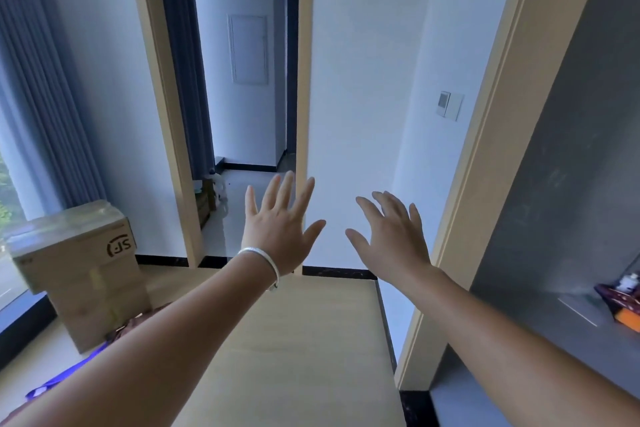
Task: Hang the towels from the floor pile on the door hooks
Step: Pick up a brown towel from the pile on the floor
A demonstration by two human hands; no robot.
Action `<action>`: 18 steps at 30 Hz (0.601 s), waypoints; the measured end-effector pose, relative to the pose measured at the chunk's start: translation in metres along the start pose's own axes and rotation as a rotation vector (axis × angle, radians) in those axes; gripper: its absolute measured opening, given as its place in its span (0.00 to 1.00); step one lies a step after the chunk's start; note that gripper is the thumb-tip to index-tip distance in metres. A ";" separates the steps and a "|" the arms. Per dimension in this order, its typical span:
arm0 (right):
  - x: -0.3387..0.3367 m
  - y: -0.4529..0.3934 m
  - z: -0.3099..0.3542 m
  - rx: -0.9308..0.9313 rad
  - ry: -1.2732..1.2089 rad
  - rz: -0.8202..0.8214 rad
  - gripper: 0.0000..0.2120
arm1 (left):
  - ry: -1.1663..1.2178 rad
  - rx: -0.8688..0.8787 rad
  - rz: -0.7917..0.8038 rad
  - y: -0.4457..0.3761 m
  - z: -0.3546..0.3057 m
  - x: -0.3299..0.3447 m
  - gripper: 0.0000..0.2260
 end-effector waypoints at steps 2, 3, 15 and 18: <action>0.018 -0.016 -0.007 0.012 0.009 0.012 0.27 | 0.013 0.003 -0.001 -0.020 0.007 0.020 0.32; 0.027 -0.026 -0.011 0.016 0.013 0.018 0.27 | 0.019 0.007 0.000 -0.030 0.008 0.030 0.32; 0.143 -0.177 -0.090 0.016 -0.002 0.001 0.28 | 0.011 0.018 0.019 -0.182 0.009 0.166 0.32; 0.169 -0.223 -0.120 0.018 -0.019 0.002 0.27 | 0.001 0.011 0.031 -0.231 0.004 0.199 0.32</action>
Point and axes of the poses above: each hand's wrist, its own y-axis away from the middle knuckle, its own x-axis out of the palm, z = x × y, the point moved 5 cm from there along -y, towards the middle knuckle, and after that the axes turned 7 degrees about -z, right-handed, at the moved point
